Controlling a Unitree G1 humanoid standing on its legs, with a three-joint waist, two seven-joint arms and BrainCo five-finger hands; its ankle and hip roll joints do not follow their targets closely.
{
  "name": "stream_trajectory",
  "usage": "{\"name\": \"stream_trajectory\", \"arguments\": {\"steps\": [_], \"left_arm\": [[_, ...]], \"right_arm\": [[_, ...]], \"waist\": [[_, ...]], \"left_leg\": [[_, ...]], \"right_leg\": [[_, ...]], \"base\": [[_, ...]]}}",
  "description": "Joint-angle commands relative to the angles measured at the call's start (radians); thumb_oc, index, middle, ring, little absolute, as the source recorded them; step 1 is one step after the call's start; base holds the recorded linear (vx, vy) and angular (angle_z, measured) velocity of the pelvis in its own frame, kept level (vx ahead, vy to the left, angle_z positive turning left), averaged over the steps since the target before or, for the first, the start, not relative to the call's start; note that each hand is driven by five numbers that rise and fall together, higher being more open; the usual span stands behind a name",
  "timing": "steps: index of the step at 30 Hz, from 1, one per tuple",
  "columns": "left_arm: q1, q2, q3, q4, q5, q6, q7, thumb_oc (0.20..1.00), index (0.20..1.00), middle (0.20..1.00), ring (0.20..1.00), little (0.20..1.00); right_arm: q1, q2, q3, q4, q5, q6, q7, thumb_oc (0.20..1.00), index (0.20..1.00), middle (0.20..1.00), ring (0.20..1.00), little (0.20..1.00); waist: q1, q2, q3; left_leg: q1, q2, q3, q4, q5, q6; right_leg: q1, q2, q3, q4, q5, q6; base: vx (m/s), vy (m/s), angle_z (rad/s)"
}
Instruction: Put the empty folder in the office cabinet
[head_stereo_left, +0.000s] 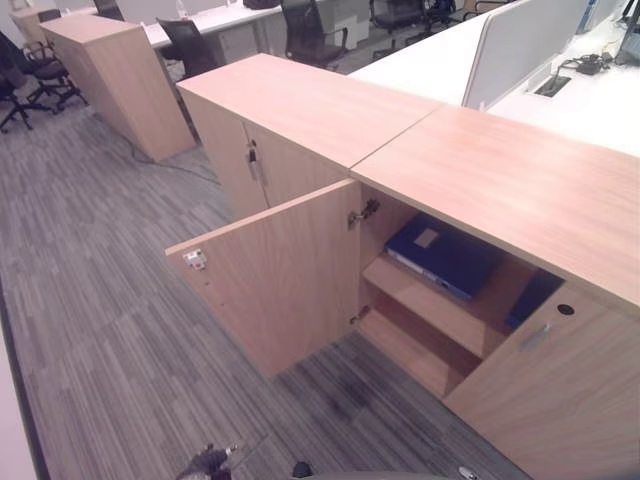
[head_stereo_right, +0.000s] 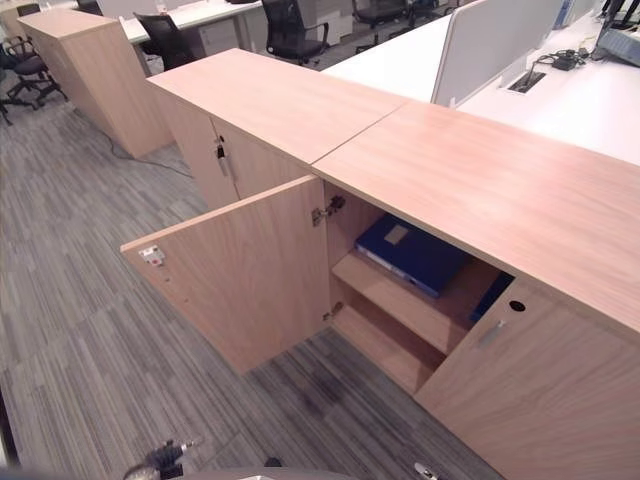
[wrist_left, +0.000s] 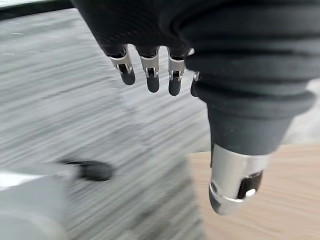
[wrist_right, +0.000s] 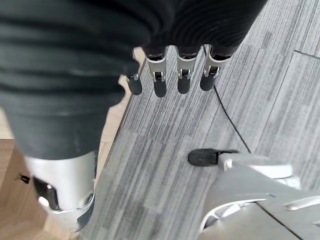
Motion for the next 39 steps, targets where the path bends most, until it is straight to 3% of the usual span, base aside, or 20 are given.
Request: {"name": "stream_trajectory", "arguments": {"steps": [1,13,23,39], "left_arm": [[-0.110,0.065,-0.020,-0.009,-0.016,-0.042,0.033,1.000,1.000,1.000,1.000,1.000],[-0.317,0.247,-0.076,-0.233,0.048,-0.035,0.060,1.000,1.000,1.000,1.000,1.000],[-0.439,0.388,-0.012,-0.078,-0.005,-0.013,0.049,1.000,1.000,1.000,1.000,1.000],[-0.472,0.512,0.071,0.052,-0.095,0.002,0.009,1.000,1.000,1.000,1.000,1.000]], "right_arm": [[-0.044,-0.001,-0.017,0.035,-0.016,-0.010,-0.001,1.000,1.000,1.000,1.000,1.000],[-0.039,0.013,-0.009,-0.013,-0.001,0.003,0.010,1.000,1.000,1.000,1.000,1.000],[-0.029,0.022,-0.005,-0.023,0.029,0.006,0.028,1.000,1.000,1.000,1.000,1.000],[-0.017,0.033,0.002,-0.026,0.056,0.003,0.049,1.000,1.000,1.000,1.000,1.000]], "waist": [[0.000,-0.004,-0.021],[-0.028,-0.028,-0.021],[-0.042,-0.047,-0.019],[-0.032,-0.063,-0.022]], "left_leg": [[-0.012,-0.001,-0.064,0.003,-0.041,-0.014],[0.017,-0.063,-0.010,0.003,-0.092,0.034],[0.026,-0.087,0.043,0.003,-0.112,0.057],[0.021,-0.106,0.063,0.003,-0.127,0.072]], "right_leg": [[-0.027,-0.094,0.075,0.010,-0.006,0.098],[-0.057,-0.162,0.133,0.025,0.045,0.153],[-0.096,-0.184,0.169,0.021,0.087,0.180],[-0.119,-0.200,0.166,0.010,0.122,0.203]], "base": [[0.04,0.143,-0.05],[0.01,0.105,-0.16],[0.01,0.051,-0.20],[0.01,0.024,-0.06]]}}
